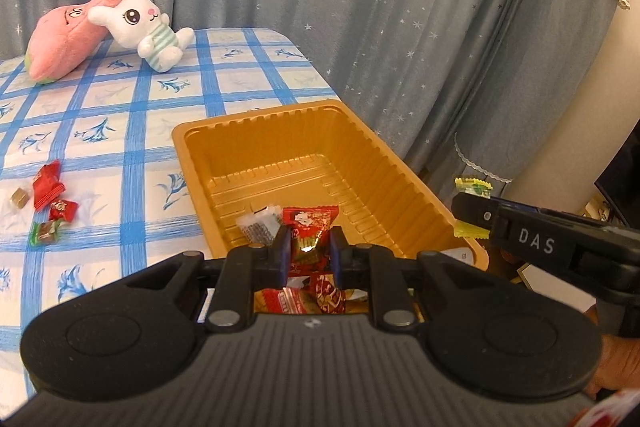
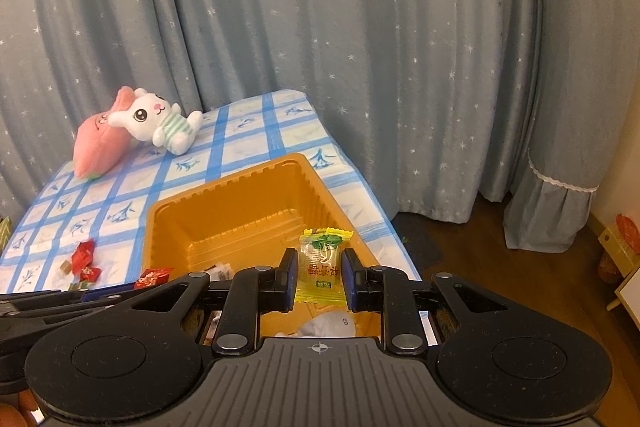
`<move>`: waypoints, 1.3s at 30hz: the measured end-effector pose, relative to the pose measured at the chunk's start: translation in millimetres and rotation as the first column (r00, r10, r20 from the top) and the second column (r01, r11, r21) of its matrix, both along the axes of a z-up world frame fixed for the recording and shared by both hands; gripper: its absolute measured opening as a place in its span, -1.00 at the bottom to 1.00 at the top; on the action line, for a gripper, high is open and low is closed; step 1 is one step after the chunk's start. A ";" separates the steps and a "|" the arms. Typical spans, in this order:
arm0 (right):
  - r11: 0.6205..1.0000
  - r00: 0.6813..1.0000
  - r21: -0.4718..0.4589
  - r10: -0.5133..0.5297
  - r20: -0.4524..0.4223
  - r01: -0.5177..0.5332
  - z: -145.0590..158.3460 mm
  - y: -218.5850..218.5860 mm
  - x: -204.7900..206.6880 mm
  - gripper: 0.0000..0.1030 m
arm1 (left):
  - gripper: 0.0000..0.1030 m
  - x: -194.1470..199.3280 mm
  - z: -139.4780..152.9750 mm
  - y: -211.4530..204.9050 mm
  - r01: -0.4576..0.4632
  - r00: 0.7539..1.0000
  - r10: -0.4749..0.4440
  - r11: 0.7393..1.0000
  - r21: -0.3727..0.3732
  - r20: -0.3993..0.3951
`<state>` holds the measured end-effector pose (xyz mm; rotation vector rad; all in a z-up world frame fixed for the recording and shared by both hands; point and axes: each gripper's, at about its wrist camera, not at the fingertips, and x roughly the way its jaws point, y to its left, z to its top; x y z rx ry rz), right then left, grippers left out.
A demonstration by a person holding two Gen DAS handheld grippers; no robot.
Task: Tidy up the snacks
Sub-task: 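Carry both candies over the orange tray and open both grippers to drop them, then withdraw both open grippers from the tray back toward the remaining snacks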
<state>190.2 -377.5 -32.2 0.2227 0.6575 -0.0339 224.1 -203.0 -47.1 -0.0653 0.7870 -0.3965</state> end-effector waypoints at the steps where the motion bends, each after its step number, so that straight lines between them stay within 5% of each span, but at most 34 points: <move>1: 1.000 1.000 0.001 -0.001 0.000 0.001 -0.3 -0.2 0.8 -0.54 | -0.66 1.6 -0.7 -1.0 0.006 1.000 -0.006 1.000 -0.002 0.000; 4: 1.000 1.000 0.002 -0.003 -0.001 0.003 -1.5 -0.5 1.7 -0.55 | -0.63 6.1 -2.6 -3.0 0.021 1.000 -0.021 1.000 -0.004 -0.003; 6: 1.000 1.000 0.003 -0.002 -0.002 0.002 -1.7 -0.1 2.3 -0.54 | -0.42 5.7 -2.9 -2.1 0.010 1.000 -0.010 1.000 0.014 0.008; 26: 0.993 0.994 0.065 0.102 -0.030 -0.100 -5.3 22.8 11.0 -0.53 | -0.38 -17.3 -6.1 68.7 -0.139 0.990 0.140 0.990 0.017 0.000; 27: 0.990 0.992 0.076 0.120 -0.037 -0.117 -6.1 24.0 12.6 -0.51 | -0.38 -18.5 -6.0 70.0 -0.141 0.990 0.141 0.990 0.021 0.001; 30: 0.991 0.994 0.078 0.107 -0.023 -0.105 -3.9 23.5 10.0 0.21 | -0.35 -22.5 -6.3 73.9 -0.148 0.989 0.148 0.989 0.025 0.001; 39: 0.995 0.999 0.094 0.037 -0.018 -0.035 6.3 11.8 -16.2 0.27 | -0.24 -41.4 -1.9 89.0 -0.170 0.985 0.170 0.985 0.033 0.007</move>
